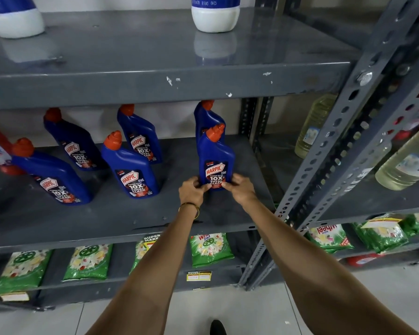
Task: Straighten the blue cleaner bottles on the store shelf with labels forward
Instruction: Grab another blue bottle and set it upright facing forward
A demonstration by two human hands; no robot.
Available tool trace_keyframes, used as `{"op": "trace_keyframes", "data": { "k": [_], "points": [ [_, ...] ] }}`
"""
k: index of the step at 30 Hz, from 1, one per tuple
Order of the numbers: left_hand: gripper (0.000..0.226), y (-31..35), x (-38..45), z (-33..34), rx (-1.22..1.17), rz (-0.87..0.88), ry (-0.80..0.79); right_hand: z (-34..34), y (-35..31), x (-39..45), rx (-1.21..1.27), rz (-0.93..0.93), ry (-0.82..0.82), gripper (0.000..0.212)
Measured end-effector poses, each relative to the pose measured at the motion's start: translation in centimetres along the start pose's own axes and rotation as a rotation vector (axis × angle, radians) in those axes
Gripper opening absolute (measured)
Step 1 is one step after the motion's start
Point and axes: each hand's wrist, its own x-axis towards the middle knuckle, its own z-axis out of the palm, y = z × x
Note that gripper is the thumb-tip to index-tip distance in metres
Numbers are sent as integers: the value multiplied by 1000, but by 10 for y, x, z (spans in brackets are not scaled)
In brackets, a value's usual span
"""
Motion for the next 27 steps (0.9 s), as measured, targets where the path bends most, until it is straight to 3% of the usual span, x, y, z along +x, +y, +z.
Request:
{"op": "trace_keyframes", "data": {
  "k": [16,27],
  "points": [
    [42,-19,-59,-13,46,-7,-68,-3,16,-79,-82,-36,65,37],
    [42,-18,-77,-12,62,-4,-55,-8,17,-90,-118,-12,39,36]
  ]
}}
